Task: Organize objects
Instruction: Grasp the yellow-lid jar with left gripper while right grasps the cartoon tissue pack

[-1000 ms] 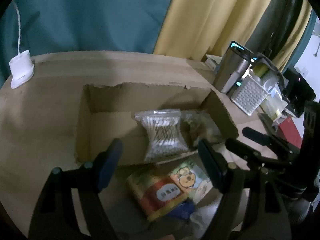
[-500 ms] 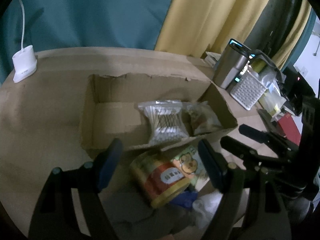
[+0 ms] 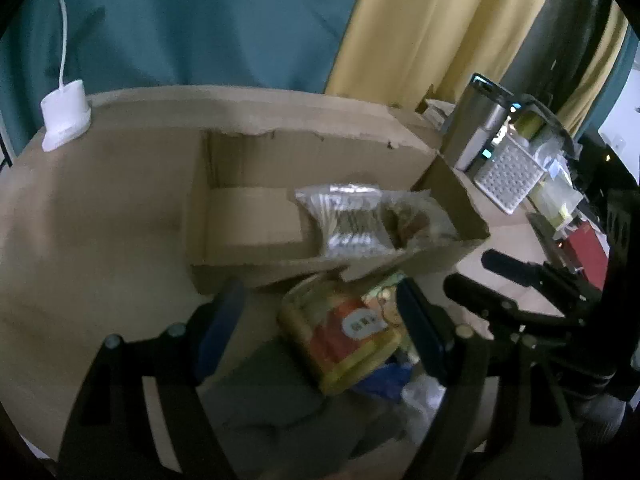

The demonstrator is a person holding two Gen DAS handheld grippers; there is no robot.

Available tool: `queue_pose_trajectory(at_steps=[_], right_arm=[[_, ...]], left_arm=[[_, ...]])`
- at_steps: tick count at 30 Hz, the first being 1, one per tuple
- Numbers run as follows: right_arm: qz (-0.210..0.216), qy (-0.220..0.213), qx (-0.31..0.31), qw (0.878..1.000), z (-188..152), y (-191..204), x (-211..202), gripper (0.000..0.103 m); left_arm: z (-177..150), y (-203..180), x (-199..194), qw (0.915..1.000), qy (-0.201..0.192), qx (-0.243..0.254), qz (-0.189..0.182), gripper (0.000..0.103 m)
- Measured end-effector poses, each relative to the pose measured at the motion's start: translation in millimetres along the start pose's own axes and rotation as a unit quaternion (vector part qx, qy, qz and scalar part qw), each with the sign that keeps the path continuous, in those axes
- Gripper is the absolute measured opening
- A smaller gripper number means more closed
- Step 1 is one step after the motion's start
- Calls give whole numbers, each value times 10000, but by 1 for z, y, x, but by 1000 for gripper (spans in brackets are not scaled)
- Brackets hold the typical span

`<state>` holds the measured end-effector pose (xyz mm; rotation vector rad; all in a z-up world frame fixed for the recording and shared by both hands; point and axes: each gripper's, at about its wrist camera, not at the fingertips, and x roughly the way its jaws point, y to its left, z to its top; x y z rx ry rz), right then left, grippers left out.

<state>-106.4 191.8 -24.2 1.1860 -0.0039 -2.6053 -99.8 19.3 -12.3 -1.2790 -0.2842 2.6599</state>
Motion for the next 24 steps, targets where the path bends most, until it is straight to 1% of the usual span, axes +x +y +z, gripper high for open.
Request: queue_pose_trajectory(at_steps=[10, 13, 17, 21, 24], right_arm=[[98, 93, -70, 9999, -5, 4, 4, 69], [110, 127, -71, 9998, -6, 5, 5, 69], [162, 177, -102, 9997, -6, 9, 9, 69], [256, 263, -193, 9991, -8, 20, 15, 69], [305, 328, -287, 9986, -9, 28, 21, 69]], left_arm=[[-10, 2, 17, 9993, 350, -17, -163, 81], [-11, 5, 17, 9992, 375, -18, -152, 84], [-14, 13, 18, 9989, 458, -44, -130, 85], [-20, 22, 25, 9978, 660, -98, -63, 85], [-23, 28, 28, 9973, 717, -176, -43, 85]])
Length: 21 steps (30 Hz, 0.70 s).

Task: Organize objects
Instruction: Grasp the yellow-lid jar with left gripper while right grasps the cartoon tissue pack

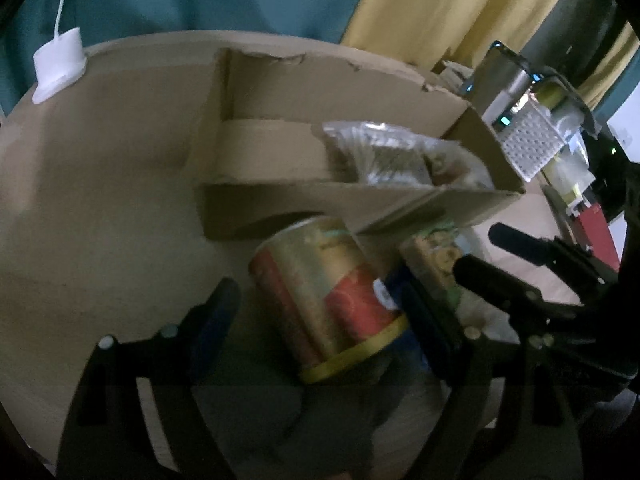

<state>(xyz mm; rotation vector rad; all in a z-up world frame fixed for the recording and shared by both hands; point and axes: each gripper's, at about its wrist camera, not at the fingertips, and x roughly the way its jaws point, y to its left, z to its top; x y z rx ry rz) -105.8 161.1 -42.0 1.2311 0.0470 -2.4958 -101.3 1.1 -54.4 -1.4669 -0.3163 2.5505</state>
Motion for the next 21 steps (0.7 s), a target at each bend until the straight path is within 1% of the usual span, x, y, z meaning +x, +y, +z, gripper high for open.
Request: queue_pose_trajectory(at_steps=[6, 11, 16, 17, 18, 19, 20, 21], right_arm=[[94, 148, -58, 9998, 0, 4, 10, 69], [130, 246, -109, 9996, 0, 9, 17, 69], [229, 329, -161, 9991, 0, 13, 22, 69], [241, 345, -180, 9990, 0, 14, 23, 68], [271, 359, -189, 9988, -1, 14, 23, 67], [305, 377, -194, 9986, -1, 15, 24, 61], [299, 377, -202, 9986, -2, 16, 23, 54], [290, 369, -226, 9986, -3, 16, 22, 53]], left_arm=[[0, 7, 0, 10000, -23, -8, -26, 85], [-1, 12, 5, 10000, 36, -26, -37, 85], [-1, 15, 6, 10000, -23, 43, -29, 83], [-1, 15, 6, 10000, -34, 61, -47, 81], [-1, 14, 5, 9999, -42, 81, -61, 76], [-2, 13, 5, 9999, -48, 127, -57, 72], [-2, 11, 5, 9998, -59, 165, -31, 72], [-2, 10, 5, 9998, -67, 191, -34, 72]])
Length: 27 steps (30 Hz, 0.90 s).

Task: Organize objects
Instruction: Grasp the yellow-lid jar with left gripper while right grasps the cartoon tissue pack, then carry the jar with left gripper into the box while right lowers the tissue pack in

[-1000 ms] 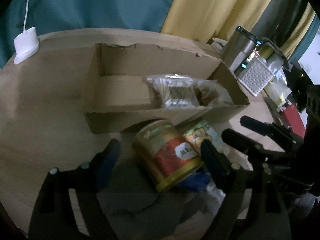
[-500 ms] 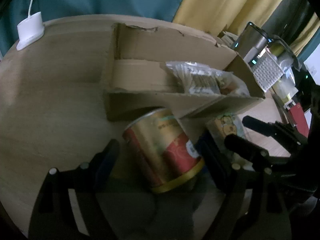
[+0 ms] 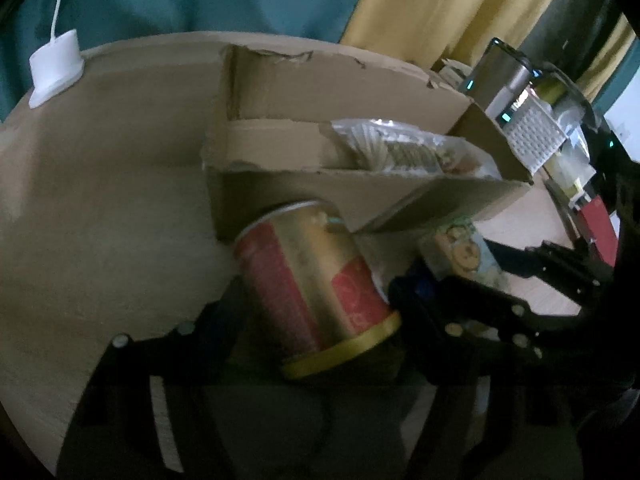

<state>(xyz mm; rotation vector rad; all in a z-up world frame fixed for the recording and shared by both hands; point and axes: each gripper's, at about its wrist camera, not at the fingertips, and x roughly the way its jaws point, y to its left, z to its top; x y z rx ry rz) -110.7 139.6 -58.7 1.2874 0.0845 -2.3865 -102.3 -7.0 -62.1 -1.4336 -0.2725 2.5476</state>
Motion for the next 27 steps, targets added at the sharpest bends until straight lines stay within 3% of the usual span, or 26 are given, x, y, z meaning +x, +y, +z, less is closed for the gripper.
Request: queue_pose_trajectory(at_steps=[27], right_arm=[[15, -514, 48, 9987, 0, 0, -38, 52]], left_arm=[[0, -19, -39, 9985, -500, 234, -36, 66]])
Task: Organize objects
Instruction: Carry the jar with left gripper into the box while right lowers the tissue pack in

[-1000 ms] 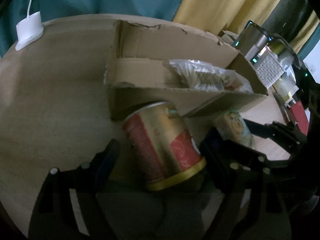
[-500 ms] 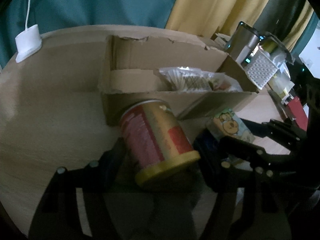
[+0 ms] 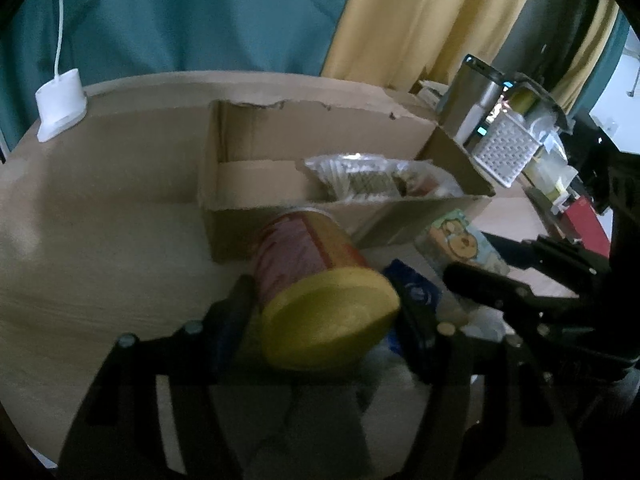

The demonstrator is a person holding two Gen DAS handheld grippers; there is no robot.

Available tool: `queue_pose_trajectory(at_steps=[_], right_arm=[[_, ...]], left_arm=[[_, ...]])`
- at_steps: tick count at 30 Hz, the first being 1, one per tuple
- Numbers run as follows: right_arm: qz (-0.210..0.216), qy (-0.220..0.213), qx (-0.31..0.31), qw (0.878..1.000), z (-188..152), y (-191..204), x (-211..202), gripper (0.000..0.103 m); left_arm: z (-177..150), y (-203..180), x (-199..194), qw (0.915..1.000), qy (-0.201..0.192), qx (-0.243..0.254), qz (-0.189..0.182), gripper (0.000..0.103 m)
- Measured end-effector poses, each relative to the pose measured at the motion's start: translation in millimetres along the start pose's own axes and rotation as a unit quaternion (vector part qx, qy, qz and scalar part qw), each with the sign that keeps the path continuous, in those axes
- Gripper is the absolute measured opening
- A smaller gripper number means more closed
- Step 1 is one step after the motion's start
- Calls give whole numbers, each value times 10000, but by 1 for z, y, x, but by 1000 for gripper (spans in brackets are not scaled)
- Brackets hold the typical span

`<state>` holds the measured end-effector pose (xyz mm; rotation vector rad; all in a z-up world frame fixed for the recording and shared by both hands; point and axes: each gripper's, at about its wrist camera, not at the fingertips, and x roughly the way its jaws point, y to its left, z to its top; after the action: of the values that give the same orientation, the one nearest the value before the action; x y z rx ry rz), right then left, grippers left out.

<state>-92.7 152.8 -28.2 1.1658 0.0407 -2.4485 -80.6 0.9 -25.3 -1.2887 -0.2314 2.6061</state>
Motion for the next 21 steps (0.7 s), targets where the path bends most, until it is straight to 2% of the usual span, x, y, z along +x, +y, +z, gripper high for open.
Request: queue_pose_trajectory(at_steps=[21], right_arm=[[8, -285, -41, 9996, 6, -2, -23, 52]], left_arm=[[10, -6, -25, 9995, -304, 107, -41, 58]])
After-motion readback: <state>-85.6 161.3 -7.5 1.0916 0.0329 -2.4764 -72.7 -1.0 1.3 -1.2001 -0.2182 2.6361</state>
